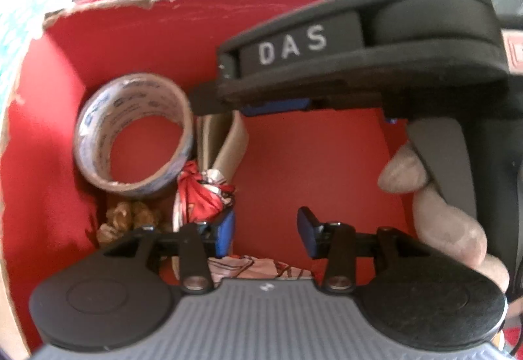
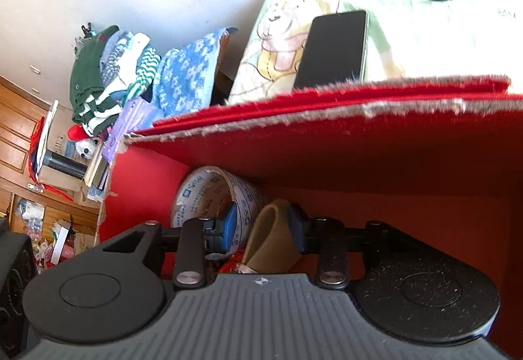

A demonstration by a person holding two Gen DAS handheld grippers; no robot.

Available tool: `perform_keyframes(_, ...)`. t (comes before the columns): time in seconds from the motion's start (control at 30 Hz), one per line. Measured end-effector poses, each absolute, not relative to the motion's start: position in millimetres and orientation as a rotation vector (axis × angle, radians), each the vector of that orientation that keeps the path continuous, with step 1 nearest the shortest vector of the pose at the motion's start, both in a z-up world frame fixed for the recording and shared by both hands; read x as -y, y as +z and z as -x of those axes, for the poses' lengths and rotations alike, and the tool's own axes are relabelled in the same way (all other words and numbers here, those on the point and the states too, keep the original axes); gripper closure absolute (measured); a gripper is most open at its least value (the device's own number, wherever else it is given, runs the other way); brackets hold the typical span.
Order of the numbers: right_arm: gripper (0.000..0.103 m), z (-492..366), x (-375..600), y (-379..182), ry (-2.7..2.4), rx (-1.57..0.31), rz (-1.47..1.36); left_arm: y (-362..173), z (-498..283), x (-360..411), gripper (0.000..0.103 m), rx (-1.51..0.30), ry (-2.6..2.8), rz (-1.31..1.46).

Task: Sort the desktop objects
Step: 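Open the right tool to release the strap beside the tape roll, then move the right tool out of the box to the tan gourd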

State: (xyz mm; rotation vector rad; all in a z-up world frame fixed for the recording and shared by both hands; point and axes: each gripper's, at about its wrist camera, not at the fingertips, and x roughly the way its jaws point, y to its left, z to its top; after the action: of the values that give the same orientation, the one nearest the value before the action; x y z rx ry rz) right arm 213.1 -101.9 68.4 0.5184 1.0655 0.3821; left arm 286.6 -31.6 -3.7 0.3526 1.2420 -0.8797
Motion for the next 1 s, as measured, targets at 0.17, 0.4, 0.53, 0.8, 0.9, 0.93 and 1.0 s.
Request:
perform_keyframes(0.17,0.065,-202.5,106.9,88.9,0.395,-1.004,-0.514,10.2,-274.1,29.1,0.04,-1.131,-0.924,-0.368)
perform_keyframes(0.4,0.061,-165.4,127.2,127.6,0.44,-0.85,-0.551,50.2,-244.4,12.2,0.037,-0.934,-0.861,-0.35)
perform_keyframes(0.53,0.059,-139.4,145.7,133.8,0.472,-0.8,-0.602,76.9,-247.3,-15.2,0.037,-0.922,-0.842,-0.292)
perform_keyframes(0.8,0.059,-66.4,162.1,149.1,0.632,-0.729,-0.588,83.0,-183.0,-51.9,0.037,-0.854,-0.789,-0.195)
perform_keyframes(0.9,0.059,-45.0,161.0,141.9,0.684,-0.754,-0.56,98.3,-152.8,-64.0,0.037,-0.825,-0.785,-0.176)
perform_keyframes(0.93,0.059,-39.5,159.9,139.0,0.7,-0.764,-0.542,97.3,-147.7,-63.6,0.037,-0.825,-0.786,-0.178)
perform_keyframes(1.0,0.059,-29.6,157.6,131.3,0.727,-0.789,-0.507,89.6,-138.6,-61.2,0.037,-0.836,-0.778,-0.181)
